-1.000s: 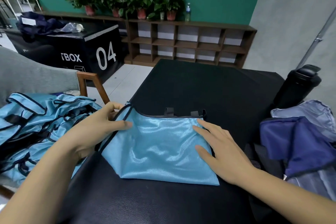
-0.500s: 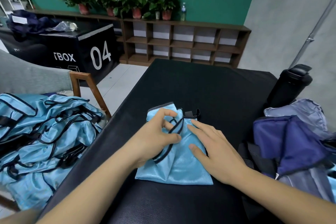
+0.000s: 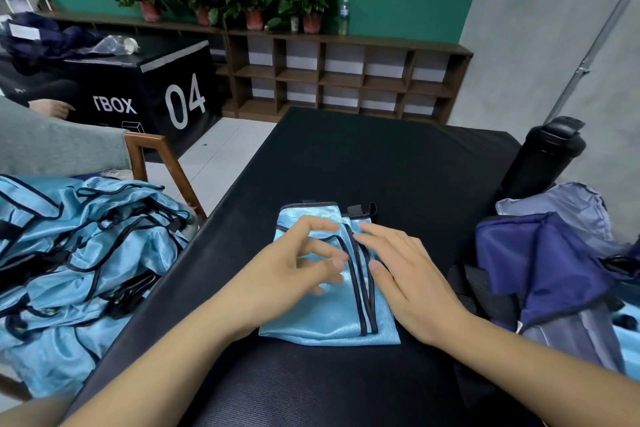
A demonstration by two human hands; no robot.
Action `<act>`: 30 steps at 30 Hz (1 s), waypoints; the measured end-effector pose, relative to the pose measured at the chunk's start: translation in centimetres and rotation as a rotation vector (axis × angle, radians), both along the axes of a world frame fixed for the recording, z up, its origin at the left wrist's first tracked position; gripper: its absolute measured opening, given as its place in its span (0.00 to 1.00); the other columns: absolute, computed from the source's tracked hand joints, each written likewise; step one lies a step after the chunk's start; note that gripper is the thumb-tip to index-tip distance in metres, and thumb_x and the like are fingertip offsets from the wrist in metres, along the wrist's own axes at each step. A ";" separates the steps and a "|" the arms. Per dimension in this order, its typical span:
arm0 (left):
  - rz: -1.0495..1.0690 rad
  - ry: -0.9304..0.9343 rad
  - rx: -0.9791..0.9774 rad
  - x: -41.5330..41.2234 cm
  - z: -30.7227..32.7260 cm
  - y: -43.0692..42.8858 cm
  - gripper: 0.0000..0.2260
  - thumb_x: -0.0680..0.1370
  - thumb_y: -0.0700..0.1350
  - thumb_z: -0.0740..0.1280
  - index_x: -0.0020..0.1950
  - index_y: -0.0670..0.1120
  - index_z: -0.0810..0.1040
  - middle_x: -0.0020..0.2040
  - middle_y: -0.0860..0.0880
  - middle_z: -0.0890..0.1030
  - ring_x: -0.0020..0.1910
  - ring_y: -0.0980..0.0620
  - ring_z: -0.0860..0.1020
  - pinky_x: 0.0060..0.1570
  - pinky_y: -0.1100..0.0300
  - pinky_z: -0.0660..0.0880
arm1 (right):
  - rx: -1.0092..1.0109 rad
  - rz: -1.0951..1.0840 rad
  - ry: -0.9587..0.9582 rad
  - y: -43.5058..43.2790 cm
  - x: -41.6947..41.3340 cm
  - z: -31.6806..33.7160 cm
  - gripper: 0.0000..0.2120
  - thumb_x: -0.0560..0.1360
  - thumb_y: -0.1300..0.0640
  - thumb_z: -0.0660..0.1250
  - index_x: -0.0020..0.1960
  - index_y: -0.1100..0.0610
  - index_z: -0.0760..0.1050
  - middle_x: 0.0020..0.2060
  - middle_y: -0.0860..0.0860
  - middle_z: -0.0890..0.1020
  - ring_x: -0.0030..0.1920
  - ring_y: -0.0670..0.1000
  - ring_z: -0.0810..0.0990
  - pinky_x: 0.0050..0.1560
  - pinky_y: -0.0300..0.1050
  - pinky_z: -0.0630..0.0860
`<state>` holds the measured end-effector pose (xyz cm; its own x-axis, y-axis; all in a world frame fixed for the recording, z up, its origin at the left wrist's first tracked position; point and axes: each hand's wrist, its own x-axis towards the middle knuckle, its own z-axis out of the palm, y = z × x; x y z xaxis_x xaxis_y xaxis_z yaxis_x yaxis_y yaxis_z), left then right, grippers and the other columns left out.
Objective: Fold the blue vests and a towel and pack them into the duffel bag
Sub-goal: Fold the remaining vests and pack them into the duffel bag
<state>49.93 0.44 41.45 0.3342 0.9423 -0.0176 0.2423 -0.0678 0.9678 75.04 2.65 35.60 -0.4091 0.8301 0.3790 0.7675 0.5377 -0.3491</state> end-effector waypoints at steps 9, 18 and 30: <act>-0.167 0.570 0.426 -2.7 -3.9 0.4 0.08 0.79 0.52 0.75 0.57 0.63 0.85 0.60 0.64 0.78 0.63 0.59 0.74 0.64 0.66 0.70 | 0.141 0.250 -0.185 0.3 -0.9 1.1 0.17 0.87 0.56 0.61 0.74 0.52 0.75 0.75 0.44 0.73 0.76 0.48 0.70 0.74 0.51 0.66; -0.187 0.560 0.410 -3.1 -4.0 0.5 0.10 0.80 0.54 0.75 0.60 0.64 0.86 0.62 0.66 0.77 0.66 0.62 0.73 0.66 0.65 0.70 | 0.308 0.064 -0.433 5.3 -7.7 4.3 0.11 0.77 0.47 0.70 0.51 0.54 0.75 0.46 0.50 0.73 0.43 0.54 0.69 0.46 0.51 0.70; -0.211 0.528 0.367 -3.3 -3.8 0.6 0.10 0.80 0.54 0.74 0.61 0.63 0.86 0.63 0.65 0.77 0.67 0.64 0.72 0.67 0.68 0.67 | -0.169 -0.143 -0.329 9.4 -9.1 5.5 0.14 0.86 0.52 0.58 0.43 0.55 0.72 0.37 0.51 0.80 0.41 0.56 0.78 0.47 0.53 0.74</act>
<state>46.63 1.07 37.60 0.5462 0.8338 0.0798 0.6220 -0.4676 0.6281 65.98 12.02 41.08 -0.3614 0.9271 0.0997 0.9162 0.3729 -0.1465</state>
